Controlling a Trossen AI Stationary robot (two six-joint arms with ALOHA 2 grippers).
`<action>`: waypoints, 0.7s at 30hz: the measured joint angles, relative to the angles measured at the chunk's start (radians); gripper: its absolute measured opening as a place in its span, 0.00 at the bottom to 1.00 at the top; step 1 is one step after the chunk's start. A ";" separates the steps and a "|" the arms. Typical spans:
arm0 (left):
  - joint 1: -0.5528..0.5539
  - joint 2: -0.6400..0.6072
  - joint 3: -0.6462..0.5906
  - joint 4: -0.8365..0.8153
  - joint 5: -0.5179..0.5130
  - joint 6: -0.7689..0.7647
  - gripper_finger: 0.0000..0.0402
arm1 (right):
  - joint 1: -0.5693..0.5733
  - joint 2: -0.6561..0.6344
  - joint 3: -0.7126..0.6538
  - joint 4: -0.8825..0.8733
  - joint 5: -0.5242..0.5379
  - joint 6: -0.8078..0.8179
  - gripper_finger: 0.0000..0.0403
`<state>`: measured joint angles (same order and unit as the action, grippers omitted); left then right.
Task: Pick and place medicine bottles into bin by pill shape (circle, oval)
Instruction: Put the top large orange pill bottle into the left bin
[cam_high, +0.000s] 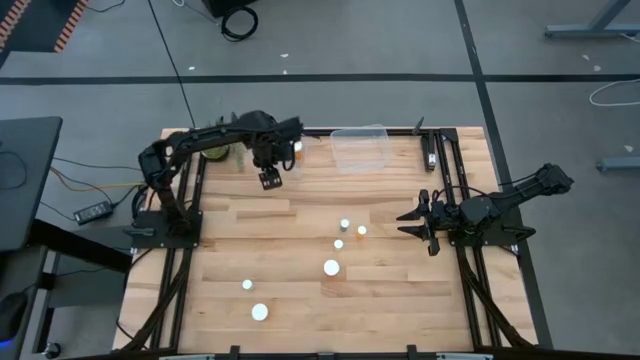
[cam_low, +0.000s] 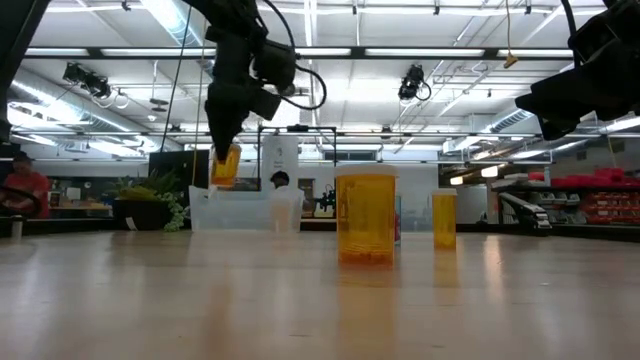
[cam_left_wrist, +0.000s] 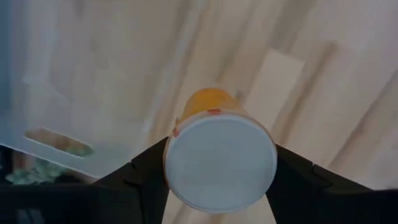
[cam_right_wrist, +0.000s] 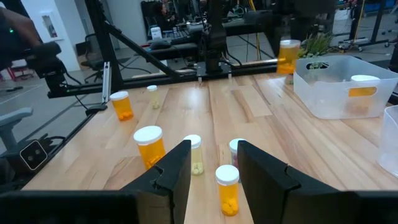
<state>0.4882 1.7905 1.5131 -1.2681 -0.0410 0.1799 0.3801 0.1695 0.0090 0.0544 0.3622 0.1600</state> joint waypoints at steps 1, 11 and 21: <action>0.010 -0.006 0.000 0.018 0.000 0.000 0.55 | 0.000 0.000 0.000 0.000 0.000 0.000 0.34; 0.110 -0.016 0.000 0.192 -0.030 0.025 0.58 | 0.000 0.000 0.000 0.000 0.000 0.000 0.34; 0.213 -0.016 -0.069 0.334 -0.029 0.078 0.58 | 0.000 0.000 0.000 0.000 0.000 0.000 0.34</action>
<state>0.7015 1.7744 1.4441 -0.9339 -0.0699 0.2577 0.3798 0.1692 0.0090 0.0540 0.3622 0.1600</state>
